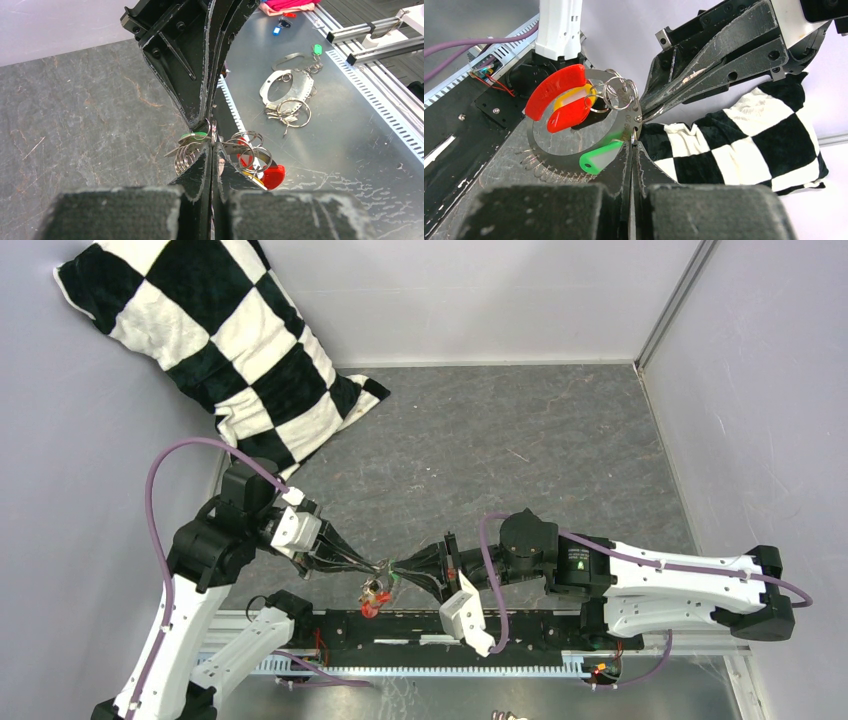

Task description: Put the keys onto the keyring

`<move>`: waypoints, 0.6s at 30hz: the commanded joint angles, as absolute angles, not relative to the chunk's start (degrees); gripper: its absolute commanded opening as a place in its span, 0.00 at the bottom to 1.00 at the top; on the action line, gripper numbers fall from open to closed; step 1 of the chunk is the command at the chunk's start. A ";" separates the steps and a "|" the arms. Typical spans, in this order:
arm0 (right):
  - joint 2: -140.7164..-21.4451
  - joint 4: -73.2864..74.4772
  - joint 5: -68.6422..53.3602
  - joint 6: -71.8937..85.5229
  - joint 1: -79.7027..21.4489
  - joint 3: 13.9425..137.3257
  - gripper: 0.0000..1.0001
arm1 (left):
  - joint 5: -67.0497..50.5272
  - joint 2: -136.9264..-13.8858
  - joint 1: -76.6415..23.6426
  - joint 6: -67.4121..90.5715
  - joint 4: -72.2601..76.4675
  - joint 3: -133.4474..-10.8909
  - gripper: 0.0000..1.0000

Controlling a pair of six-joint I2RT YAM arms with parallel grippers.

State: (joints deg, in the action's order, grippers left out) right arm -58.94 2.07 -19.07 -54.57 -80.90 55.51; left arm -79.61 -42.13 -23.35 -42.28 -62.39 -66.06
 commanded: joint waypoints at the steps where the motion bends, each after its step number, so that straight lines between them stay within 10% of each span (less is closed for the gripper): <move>1: -58.96 0.87 -19.46 -55.90 -81.23 58.35 0.00 | -80.60 -42.38 -23.55 -44.30 -60.71 -67.24 0.02; 18: -57.79 -2.05 -19.06 -55.01 -81.29 57.85 0.00 | -79.54 -42.54 -23.56 -44.47 -60.71 -67.15 0.02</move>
